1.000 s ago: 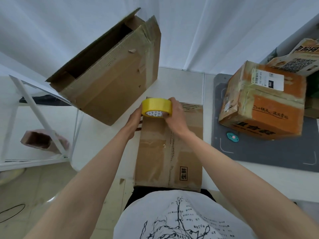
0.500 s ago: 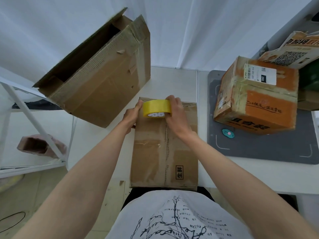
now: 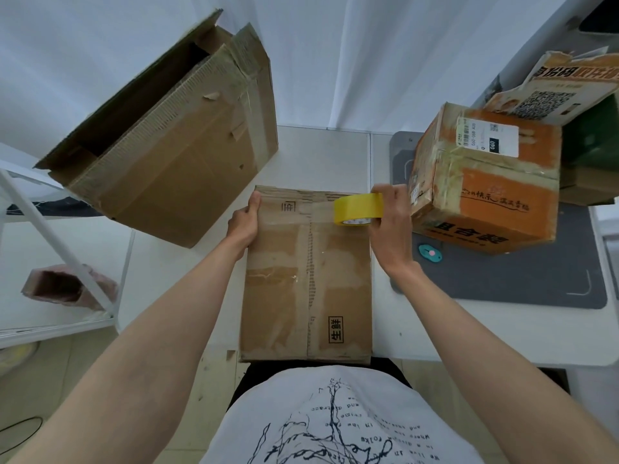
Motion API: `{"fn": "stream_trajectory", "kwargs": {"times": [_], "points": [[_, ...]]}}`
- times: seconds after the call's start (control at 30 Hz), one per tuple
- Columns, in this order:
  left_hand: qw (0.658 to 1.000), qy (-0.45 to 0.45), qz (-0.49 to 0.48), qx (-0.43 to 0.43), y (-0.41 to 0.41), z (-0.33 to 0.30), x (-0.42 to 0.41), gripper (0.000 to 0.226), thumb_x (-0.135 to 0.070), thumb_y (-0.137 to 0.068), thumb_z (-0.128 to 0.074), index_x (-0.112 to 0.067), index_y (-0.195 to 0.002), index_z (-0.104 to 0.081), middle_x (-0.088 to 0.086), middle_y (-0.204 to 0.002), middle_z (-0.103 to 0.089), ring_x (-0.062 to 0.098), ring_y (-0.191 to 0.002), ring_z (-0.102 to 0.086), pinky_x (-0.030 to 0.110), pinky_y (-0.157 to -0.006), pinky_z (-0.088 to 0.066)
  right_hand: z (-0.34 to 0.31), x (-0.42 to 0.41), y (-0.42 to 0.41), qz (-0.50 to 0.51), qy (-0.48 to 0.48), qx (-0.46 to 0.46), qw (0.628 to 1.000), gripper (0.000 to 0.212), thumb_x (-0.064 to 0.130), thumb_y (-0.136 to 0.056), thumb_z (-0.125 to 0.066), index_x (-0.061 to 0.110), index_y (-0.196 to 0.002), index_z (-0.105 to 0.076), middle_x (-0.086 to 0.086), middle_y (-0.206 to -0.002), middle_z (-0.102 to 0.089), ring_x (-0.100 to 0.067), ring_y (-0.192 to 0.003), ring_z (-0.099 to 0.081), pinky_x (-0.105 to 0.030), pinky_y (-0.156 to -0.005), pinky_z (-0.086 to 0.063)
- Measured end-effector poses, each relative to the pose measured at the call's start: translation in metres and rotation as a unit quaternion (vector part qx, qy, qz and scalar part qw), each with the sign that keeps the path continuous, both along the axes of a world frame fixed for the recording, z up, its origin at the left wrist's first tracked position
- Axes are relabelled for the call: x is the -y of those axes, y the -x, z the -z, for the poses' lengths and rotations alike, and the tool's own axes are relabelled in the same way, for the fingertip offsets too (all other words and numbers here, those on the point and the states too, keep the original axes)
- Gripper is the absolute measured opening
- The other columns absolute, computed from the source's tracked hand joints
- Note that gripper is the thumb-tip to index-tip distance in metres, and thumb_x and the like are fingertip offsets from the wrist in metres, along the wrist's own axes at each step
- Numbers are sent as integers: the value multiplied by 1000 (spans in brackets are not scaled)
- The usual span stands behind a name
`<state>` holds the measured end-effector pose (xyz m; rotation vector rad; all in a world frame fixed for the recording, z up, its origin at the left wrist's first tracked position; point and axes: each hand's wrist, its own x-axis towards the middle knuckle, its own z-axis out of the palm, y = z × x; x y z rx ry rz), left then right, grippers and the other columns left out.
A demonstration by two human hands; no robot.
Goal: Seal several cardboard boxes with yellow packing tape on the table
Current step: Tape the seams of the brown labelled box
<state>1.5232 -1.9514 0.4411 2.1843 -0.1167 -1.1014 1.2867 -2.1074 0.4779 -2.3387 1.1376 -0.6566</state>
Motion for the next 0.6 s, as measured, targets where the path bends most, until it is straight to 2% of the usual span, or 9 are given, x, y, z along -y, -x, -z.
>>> {"fn": "stream_trajectory", "kwargs": {"times": [0.13, 0.27, 0.37, 0.47, 0.6], "points": [[1000, -9, 6, 1, 1, 1, 0, 91, -84, -90, -25, -13, -133, -62, 12, -129, -62, 33, -120, -56, 49, -107, -45, -1, 14, 9, 43, 8, 12, 999, 41, -20, -74, -53, 4, -106, -60, -20, -111, -48, -31, -101, -52, -32, -76, -43], [1000, -14, 10, -9, -4, 6, -5, 119, -104, -64, -22, -18, -136, -61, 10, -133, -62, 33, -124, -55, 51, -109, -44, 6, 18, 18, 4, 30, -3, 1000, 41, -17, -74, -50, 4, -107, -60, -16, -108, -56, -31, -99, -52, -36, -79, -43], [1000, -8, 16, -8, -4, 5, -4, 104, -96, -77, -24, -19, -133, -63, 10, -129, -64, 32, -120, -57, 50, -107, -46, 10, 24, 26, -17, 29, -1, 999, 43, -15, -74, -45, 4, -111, -59, -14, -102, -59, -27, -96, -48, -39, -80, -42], [1000, -1, 19, -12, -2, 3, -2, 91, -88, -85, -26, -18, -129, -65, 8, -126, -64, 30, -117, -57, 49, -107, -47, 11, 32, 35, -48, 41, -4, 998, 45, -21, -75, -50, 3, -112, -59, -15, -100, -59, -25, -97, -45, -43, -79, -44], [1000, 0, 16, -7, -3, 4, -2, 90, -88, -85, -26, -19, -125, -67, 8, -122, -66, 30, -114, -59, 49, -106, -48, 13, 37, 39, -90, 82, -31, 992, 51, -22, -73, -58, 8, -114, -54, -16, -101, -58, -30, -97, -47, -44, -79, -45]]}}
